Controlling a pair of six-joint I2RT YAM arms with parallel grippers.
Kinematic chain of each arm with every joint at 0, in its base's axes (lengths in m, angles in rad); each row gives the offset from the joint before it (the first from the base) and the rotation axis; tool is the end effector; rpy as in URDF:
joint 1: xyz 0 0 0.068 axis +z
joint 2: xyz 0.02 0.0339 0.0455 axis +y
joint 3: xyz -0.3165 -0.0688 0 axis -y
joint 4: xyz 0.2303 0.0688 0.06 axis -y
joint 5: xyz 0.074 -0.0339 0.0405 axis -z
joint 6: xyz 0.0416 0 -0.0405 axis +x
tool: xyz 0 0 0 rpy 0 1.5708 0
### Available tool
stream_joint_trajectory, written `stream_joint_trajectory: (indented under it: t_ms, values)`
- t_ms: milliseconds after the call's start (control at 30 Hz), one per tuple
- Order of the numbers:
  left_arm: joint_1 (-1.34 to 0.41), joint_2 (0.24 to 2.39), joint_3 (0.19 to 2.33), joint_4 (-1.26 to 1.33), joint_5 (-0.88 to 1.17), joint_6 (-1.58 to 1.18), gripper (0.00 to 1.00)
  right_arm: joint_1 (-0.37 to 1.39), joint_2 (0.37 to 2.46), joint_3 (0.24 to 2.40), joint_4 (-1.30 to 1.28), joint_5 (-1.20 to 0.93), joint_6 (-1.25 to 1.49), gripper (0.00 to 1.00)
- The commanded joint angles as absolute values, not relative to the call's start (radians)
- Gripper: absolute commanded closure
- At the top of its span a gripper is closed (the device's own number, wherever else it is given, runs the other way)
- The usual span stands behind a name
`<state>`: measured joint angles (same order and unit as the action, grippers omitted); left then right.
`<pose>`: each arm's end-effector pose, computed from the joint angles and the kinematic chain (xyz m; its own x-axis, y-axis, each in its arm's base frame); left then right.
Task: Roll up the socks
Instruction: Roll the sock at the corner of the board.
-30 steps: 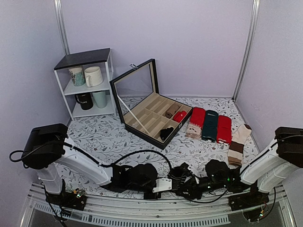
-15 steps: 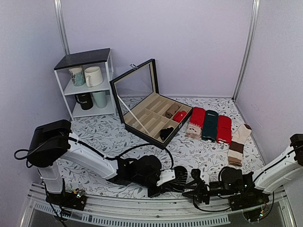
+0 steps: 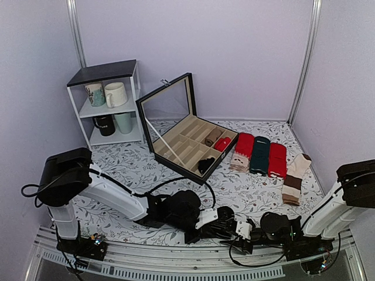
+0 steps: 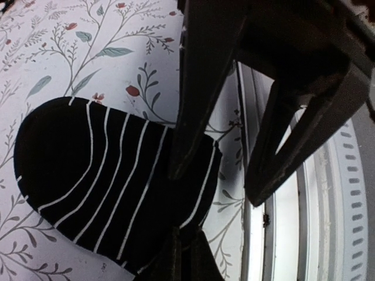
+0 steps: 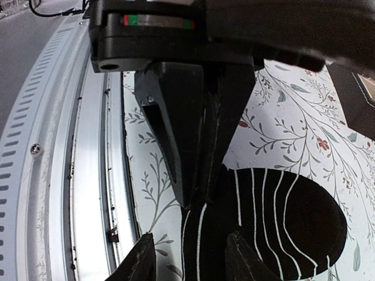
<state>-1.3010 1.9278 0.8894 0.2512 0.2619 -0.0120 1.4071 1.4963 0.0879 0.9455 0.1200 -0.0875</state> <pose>0.0908 -0.3689 0.1612 -0.2005 0.6817 -0.7036 0.9773 0.0895 -0.1919 0.0369 0.1926 0.1601 0.0116 -0.4623 -0.8867 -0.9648 0.2280 -0.1314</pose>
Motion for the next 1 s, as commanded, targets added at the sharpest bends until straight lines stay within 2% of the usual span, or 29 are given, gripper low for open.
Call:
stream_joint_trajectory:
  t_ms: [0, 233, 433, 533, 767, 833, 967]
  values:
    - [-1.313, 2.043, 0.811, -0.045, 0.291, -0.033, 1.00, 1.412, 1.551, 0.088, 0.999, 0.200, -0.070, 0.59]
    - [-1.314, 2.048, 0.813, -0.046, 0.297, -0.031, 1.00, 1.411, 1.635, 0.090, 1.034, 0.233, -0.034, 0.62]
    - [-1.314, 2.043, 0.811, -0.044, 0.299, -0.029, 1.00, 1.411, 1.689, 0.087, 1.038, 0.225, 0.092, 0.81]
    - [-1.313, 2.035, 0.808, -0.042, 0.285, -0.021, 1.00, 1.412, 1.692, 0.084, 1.022, 0.217, 0.156, 0.86]
    - [-1.305, 2.002, 0.839, -0.026, 0.236, -0.003, 1.00, 1.411, 1.696, 0.068, 0.997, 0.178, 0.309, 0.87]
    - [-1.305, 1.944, 0.828, 0.012, 0.165, 0.000, 0.93, 1.411, 1.707, 0.051, 1.011, 0.171, 0.342, 0.86]
    - [-1.318, 1.805, 0.799, 0.095, 0.044, 0.068, 0.92, 1.405, 1.739, 0.028, 1.046, 0.144, 0.406, 0.86]
